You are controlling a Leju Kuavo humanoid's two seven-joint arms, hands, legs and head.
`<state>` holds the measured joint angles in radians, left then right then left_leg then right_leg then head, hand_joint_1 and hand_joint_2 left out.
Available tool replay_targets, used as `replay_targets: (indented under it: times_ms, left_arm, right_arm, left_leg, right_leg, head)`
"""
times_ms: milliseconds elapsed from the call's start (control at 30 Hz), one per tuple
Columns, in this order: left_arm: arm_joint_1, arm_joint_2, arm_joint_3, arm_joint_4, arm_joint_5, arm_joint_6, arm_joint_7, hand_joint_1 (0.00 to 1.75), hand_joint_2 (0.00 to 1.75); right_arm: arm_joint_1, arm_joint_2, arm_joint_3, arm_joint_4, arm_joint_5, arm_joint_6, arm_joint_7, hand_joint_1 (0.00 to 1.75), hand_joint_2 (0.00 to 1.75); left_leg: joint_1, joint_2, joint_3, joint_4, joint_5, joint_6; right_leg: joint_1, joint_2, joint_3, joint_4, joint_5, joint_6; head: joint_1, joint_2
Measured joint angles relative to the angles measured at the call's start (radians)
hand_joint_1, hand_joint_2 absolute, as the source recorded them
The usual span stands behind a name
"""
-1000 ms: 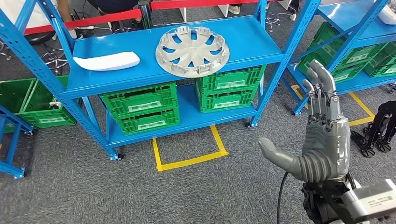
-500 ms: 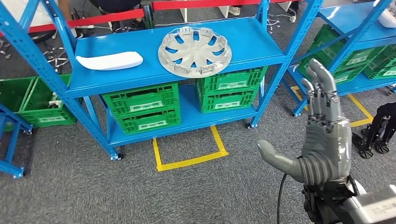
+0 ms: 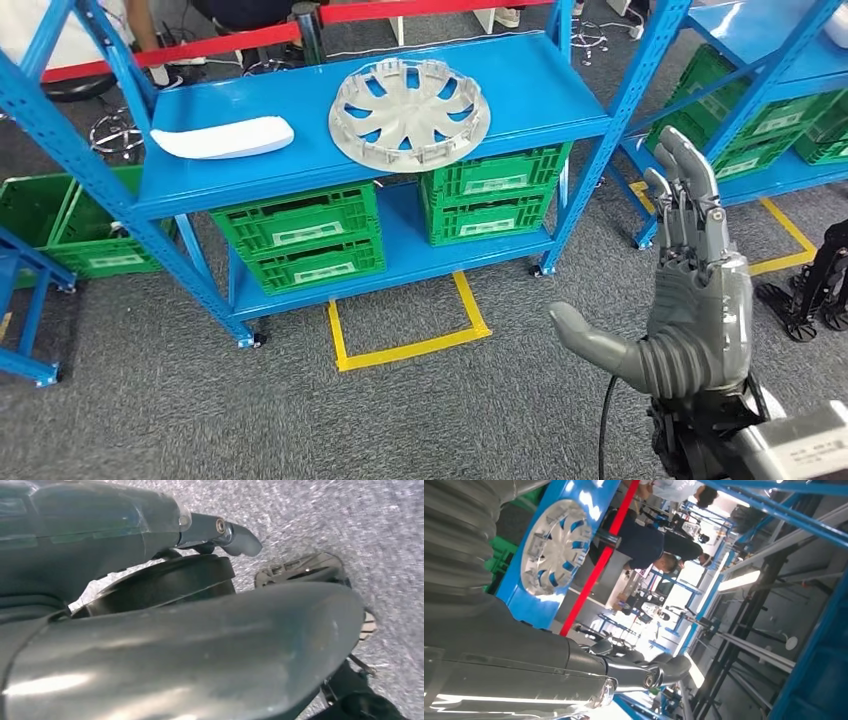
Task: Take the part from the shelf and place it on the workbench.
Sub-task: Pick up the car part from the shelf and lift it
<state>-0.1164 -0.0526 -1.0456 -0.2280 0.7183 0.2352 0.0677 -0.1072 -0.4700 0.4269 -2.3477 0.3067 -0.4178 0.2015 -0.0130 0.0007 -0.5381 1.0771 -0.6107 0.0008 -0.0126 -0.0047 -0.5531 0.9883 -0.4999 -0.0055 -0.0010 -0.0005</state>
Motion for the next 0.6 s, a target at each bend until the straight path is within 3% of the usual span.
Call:
replay_targets:
  times_ms: [67, 100, 133, 167, 233, 267, 333, 433, 500, 600]
  left_arm:
    - [0.001, 0.000, 0.000, 0.000, 0.000, -0.003, 0.001, 0.00, 0.00]
    - [0.002, 0.000, 0.000, 0.000, 0.000, -0.004, 0.002, 0.00, 0.00]
    - [0.003, 0.001, 0.000, 0.001, 0.000, -0.005, 0.003, 0.00, 0.00]
    - [0.003, 0.001, 0.000, 0.001, 0.000, -0.005, 0.004, 0.00, 0.00]
    - [0.004, 0.003, 0.000, 0.001, 0.000, -0.005, 0.005, 0.00, 0.00]
    - [0.004, 0.003, 0.000, 0.001, 0.000, -0.005, 0.006, 0.00, 0.00]
    - [0.004, 0.004, 0.000, 0.001, 0.000, -0.006, 0.006, 0.00, 0.00]
    - [0.004, 0.004, 0.000, 0.002, 0.000, -0.007, 0.006, 0.00, 0.00]
    - [0.004, 0.003, 0.000, 0.002, 0.000, -0.007, 0.006, 0.00, 0.00]
    - [0.005, 0.003, 0.000, 0.004, 0.000, -0.007, 0.006, 0.00, 0.00]
  right_arm:
    - [0.007, 0.001, 0.000, 0.000, 0.004, -0.005, -0.001, 0.00, 1.75]
    - [0.013, 0.001, 0.001, 0.001, 0.005, -0.007, -0.003, 0.00, 1.75]
    - [0.017, 0.001, 0.001, 0.001, 0.005, -0.008, -0.006, 0.00, 1.75]
    - [0.020, 0.002, 0.001, 0.001, 0.005, -0.009, -0.008, 0.00, 1.75]
    - [0.023, 0.003, 0.001, 0.001, 0.004, -0.011, -0.011, 0.00, 1.75]
    - [0.023, 0.003, 0.001, 0.001, 0.004, -0.011, -0.012, 0.00, 1.75]
    - [0.024, 0.004, 0.001, 0.001, 0.004, -0.012, -0.012, 0.00, 1.75]
    - [0.025, 0.004, 0.001, 0.001, 0.004, -0.012, -0.013, 0.00, 1.75]
    - [0.023, 0.003, 0.001, 0.001, 0.004, -0.012, -0.013, 0.00, 1.75]
    - [0.026, 0.003, 0.001, 0.002, 0.004, -0.012, -0.013, 0.00, 1.75]
  left_leg:
    - [0.006, -0.001, -0.083, 0.140, -0.048, -0.008]
    - [0.010, -0.001, -0.121, 0.193, -0.056, -0.011]
    - [0.012, -0.002, -0.144, 0.215, -0.043, -0.013]
    - [0.014, -0.001, -0.147, 0.196, -0.008, -0.014]
    - [0.017, -0.001, -0.109, 0.082, 0.082, -0.012]
    - [0.016, -0.001, -0.086, 0.028, 0.108, -0.010]
    - [0.013, -0.001, -0.060, -0.026, 0.106, 0.000]
    - [0.015, -0.001, -0.045, -0.043, 0.088, 0.018]
    - [0.019, 0.000, -0.027, -0.048, 0.079, 0.030]
    - [0.015, 0.005, -0.001, -0.049, 0.055, 0.039]
  right_leg:
    - [0.001, 0.000, 0.008, -0.001, -0.009, -0.006]
    - [0.001, 0.000, 0.014, -0.001, -0.014, -0.006]
    - [0.001, 0.001, 0.021, -0.001, -0.020, -0.005]
    - [0.001, 0.003, 0.031, -0.001, -0.027, -0.003]
    - [0.000, 0.005, 0.056, -0.002, -0.044, 0.004]
    - [0.000, 0.006, 0.065, -0.002, -0.053, 0.009]
    - [0.002, 0.009, 0.073, -0.003, -0.062, 0.021]
    - [0.002, 0.009, 0.069, 0.015, -0.062, 0.033]
    - [0.002, 0.008, 0.024, 0.098, -0.076, 0.041]
    - [0.003, 0.007, -0.103, 0.282, -0.137, 0.048]
  head:
    - [-0.007, 0.000]
    - [-0.008, 0.000]
    - [-0.009, 0.000]
    - [-0.009, 0.000]
    - [-0.011, 0.000]
    - [-0.013, 0.000]
    - [-0.014, 0.000]
    - [-0.008, 0.000]
    - [0.002, 0.000]
    - [0.016, 0.000]
